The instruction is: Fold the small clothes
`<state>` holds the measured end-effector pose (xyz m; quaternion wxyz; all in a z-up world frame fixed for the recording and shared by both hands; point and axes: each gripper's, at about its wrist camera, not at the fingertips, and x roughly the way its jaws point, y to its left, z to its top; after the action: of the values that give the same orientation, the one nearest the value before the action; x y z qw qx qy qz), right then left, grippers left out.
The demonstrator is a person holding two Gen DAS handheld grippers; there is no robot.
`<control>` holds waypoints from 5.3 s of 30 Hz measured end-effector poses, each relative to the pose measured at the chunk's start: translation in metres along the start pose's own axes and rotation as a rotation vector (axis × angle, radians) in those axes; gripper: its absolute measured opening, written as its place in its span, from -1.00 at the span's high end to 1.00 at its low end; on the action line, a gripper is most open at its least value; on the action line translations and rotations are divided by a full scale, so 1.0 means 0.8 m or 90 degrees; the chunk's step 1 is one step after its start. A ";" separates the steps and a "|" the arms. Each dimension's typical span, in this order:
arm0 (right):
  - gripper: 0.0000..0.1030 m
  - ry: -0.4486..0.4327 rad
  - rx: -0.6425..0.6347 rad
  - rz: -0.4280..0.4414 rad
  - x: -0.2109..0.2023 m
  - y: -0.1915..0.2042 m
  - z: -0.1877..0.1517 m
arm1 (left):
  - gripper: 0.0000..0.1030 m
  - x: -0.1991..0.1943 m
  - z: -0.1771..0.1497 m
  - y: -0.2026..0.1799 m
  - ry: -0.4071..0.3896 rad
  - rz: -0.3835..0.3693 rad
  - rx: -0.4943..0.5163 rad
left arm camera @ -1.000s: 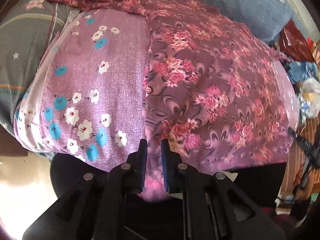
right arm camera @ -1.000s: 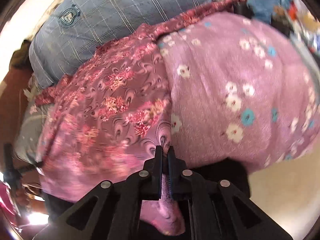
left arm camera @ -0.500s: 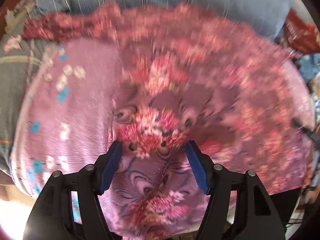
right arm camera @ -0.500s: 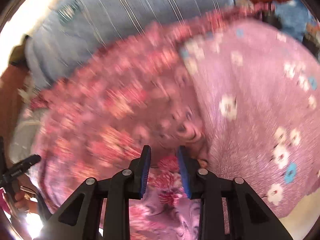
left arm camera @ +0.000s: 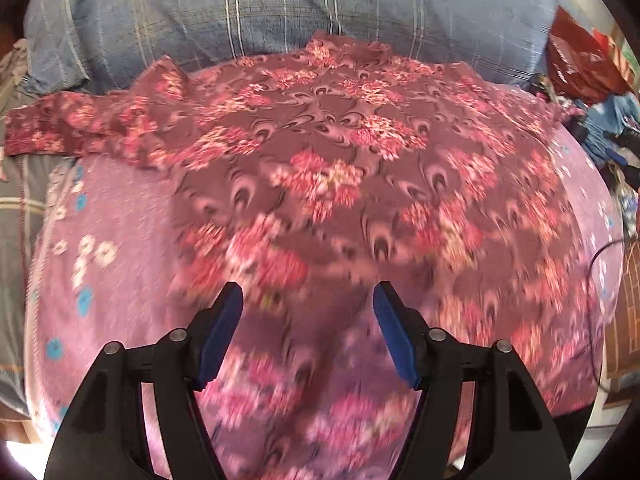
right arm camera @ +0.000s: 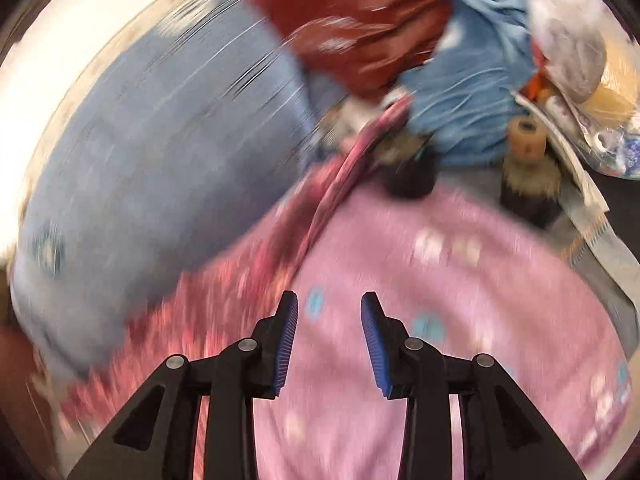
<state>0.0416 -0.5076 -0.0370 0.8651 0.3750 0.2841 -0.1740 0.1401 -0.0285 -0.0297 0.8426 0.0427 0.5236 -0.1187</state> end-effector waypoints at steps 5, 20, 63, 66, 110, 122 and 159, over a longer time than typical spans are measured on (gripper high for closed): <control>0.03 -0.006 0.062 0.021 0.063 -0.002 0.063 | -0.30 0.028 0.034 -0.005 0.004 -0.015 -0.021; 0.80 -0.053 0.219 0.012 0.185 -0.031 0.107 | -0.30 0.048 0.097 -0.015 -0.062 -0.094 0.032; 0.13 0.325 -0.360 0.241 0.074 0.364 -0.331 | -0.32 0.047 0.102 0.089 0.004 -0.284 -0.147; 0.06 0.306 -0.292 0.216 0.068 0.316 -0.304 | -0.57 0.043 0.104 0.077 -0.025 -0.268 -0.134; -0.07 0.105 -0.080 0.044 0.169 0.235 -0.091 | 0.35 0.069 0.103 0.103 -0.080 -0.156 -0.225; 0.73 0.101 -0.154 -0.009 0.187 0.227 -0.103 | 0.35 0.074 0.107 0.105 -0.073 -0.092 -0.204; -0.34 0.111 -0.443 0.116 0.117 0.364 -0.318 | -0.19 -0.028 0.099 0.457 -0.106 0.106 -0.522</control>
<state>0.1722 -0.1335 -0.0767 0.9254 0.0952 0.3642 0.0431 0.2891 0.3132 0.0063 0.8360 -0.2636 0.4521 0.1649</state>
